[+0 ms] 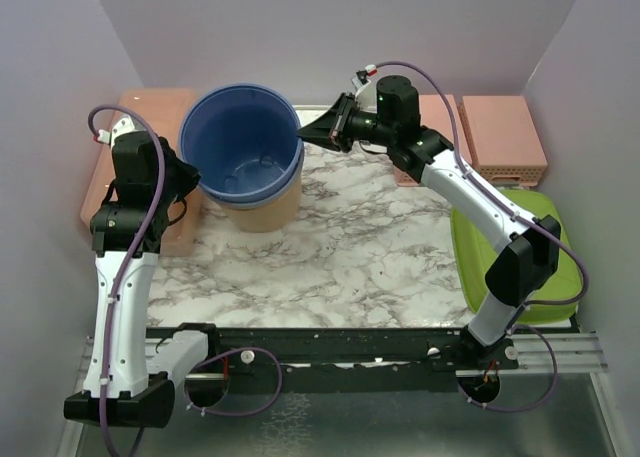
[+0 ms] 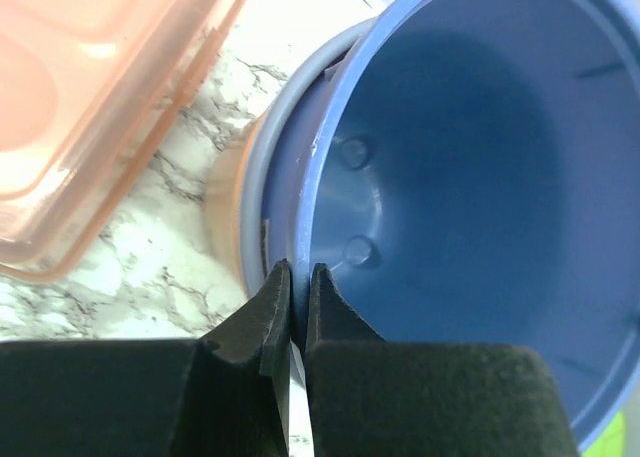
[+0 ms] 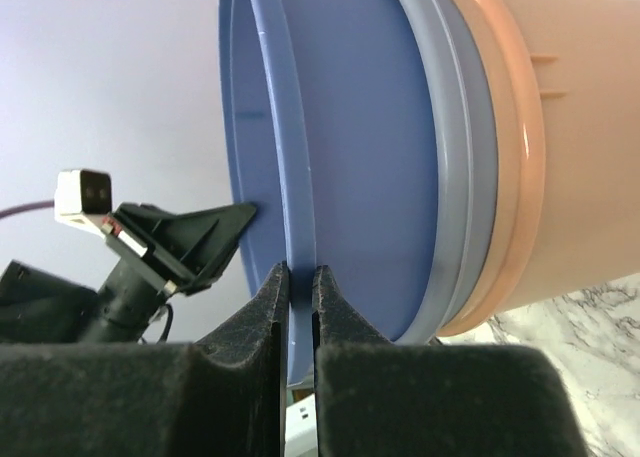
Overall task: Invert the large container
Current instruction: Pick up the container from the container.
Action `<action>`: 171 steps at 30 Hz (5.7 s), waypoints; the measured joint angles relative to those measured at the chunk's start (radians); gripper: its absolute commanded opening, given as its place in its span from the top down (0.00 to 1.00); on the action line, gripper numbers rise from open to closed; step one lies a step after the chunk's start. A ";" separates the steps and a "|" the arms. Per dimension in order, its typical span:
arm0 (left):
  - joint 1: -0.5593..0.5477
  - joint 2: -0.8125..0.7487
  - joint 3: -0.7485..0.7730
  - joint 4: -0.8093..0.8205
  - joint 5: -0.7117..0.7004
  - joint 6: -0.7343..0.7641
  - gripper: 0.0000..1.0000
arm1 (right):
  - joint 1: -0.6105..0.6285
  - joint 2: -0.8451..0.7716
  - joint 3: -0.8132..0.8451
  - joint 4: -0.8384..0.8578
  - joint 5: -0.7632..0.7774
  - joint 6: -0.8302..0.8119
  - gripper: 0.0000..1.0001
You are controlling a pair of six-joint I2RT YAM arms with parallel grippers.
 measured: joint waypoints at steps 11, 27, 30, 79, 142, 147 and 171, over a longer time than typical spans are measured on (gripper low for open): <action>0.000 0.021 0.144 -0.016 -0.031 0.106 1.00 | 0.000 0.001 0.080 -0.003 -0.077 -0.059 0.99; 0.000 0.049 0.197 -0.068 -0.033 0.146 1.00 | 0.001 0.003 0.087 -0.021 -0.100 -0.059 0.90; 0.000 0.047 0.184 -0.061 -0.033 0.146 1.00 | 0.001 0.003 0.087 -0.021 -0.099 -0.059 0.85; 0.085 0.172 0.110 0.116 0.078 0.026 1.00 | 0.058 0.028 -0.125 -0.002 0.029 -0.251 0.32; 0.097 0.146 0.150 0.111 0.037 -0.068 1.00 | 0.082 0.087 -0.141 0.062 0.048 -0.118 0.36; 0.097 0.126 0.177 0.113 0.032 -0.068 1.00 | 0.083 0.088 -0.141 0.066 0.048 -0.116 0.36; 0.092 0.075 0.162 0.140 -0.005 -0.030 1.00 | 0.059 -0.214 -0.106 0.026 0.191 -0.244 0.31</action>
